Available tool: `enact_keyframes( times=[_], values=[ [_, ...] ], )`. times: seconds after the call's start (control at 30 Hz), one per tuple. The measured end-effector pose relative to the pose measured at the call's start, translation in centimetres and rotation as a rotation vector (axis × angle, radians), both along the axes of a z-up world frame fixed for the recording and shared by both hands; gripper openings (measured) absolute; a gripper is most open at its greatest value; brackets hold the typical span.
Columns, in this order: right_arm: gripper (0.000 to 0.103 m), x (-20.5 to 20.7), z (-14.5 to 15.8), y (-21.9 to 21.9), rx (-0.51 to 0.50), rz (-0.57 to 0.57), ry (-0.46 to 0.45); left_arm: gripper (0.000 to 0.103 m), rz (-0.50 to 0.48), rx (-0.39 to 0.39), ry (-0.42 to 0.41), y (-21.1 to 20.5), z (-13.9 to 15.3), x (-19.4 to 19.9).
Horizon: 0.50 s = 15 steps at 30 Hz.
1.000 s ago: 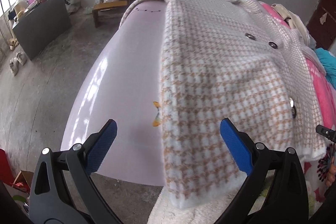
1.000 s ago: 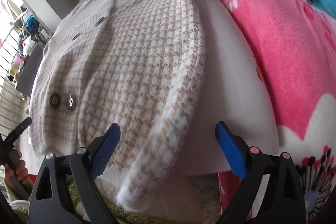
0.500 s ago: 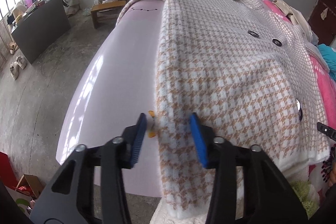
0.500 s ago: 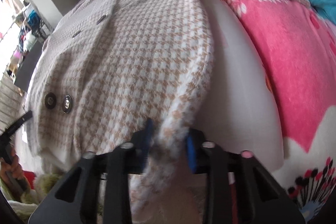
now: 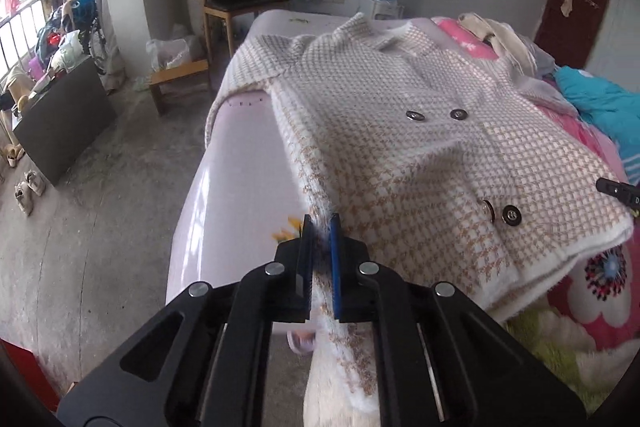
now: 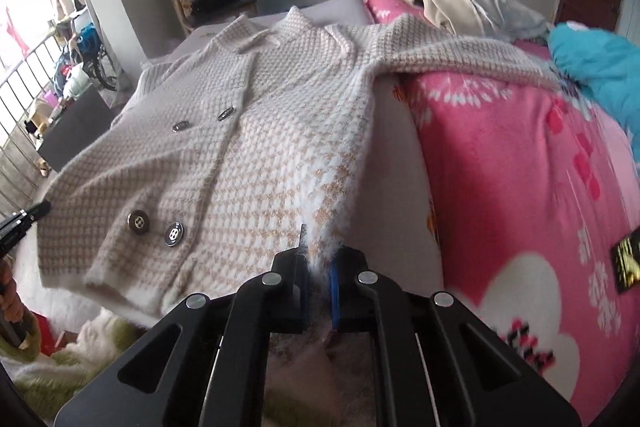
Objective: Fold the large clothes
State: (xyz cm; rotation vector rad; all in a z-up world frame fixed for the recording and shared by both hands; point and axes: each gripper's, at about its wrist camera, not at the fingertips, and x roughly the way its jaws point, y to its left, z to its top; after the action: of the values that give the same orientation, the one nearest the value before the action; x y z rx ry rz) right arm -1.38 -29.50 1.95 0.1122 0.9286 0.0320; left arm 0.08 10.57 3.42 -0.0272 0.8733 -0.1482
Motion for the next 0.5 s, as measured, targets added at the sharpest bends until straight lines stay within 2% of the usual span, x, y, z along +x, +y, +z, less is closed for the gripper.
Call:
enact_keyframes(
  times=[0.07, 0.2, 0.27, 0.3, 0.33, 0.37, 0.4, 0.43, 0.5],
  values=[
    [0.007, -1.3, -0.5, -0.5, 0.016, -0.011, 0.033, 0.006, -0.002, 0.019, 0.043, 0.1, -0.5, -1.1],
    [0.008, -1.5, -5.0, -1.3, 0.006, -0.036, 0.177, 0.008, 0.011, 0.028, 0.187, 0.5, -4.6, -1.8],
    [0.013, -0.9, -6.7, -1.5, -0.014, -0.037, 0.249, 0.012, 0.017, 0.044, 0.238, 0.6, -6.2, -1.3],
    [0.02, -0.7, -6.9, -1.6, -0.036, -0.04, 0.265, 0.016, 0.022, 0.052, 0.254, 0.9, -6.6, -1.1],
    [0.03, -0.6, -6.6, -1.6, -0.058, -0.04, 0.265, 0.019, 0.025, 0.048, 0.258, 1.2, -6.5, -0.9],
    [0.035, -0.4, -5.5, -1.6, -0.096, -0.037, 0.236, 0.029, 0.036, 0.041, 0.248, 1.8, -6.0, -0.6],
    [0.047, -0.2, -4.6, -1.5, -0.119, -0.034, 0.208, 0.04, 0.049, 0.04, 0.229, 2.2, -5.4, -0.2],
    [0.055, 0.2, -3.6, -1.3, -0.142, -0.027, 0.173, 0.045, 0.066, 0.039, 0.204, 2.8, -4.8, 0.2],
    [0.059, 1.8, -1.6, -0.7, -0.157, 0.004, 0.107, 0.056, 0.108, 0.015, 0.157, 4.3, -3.4, 1.6]
  ],
)
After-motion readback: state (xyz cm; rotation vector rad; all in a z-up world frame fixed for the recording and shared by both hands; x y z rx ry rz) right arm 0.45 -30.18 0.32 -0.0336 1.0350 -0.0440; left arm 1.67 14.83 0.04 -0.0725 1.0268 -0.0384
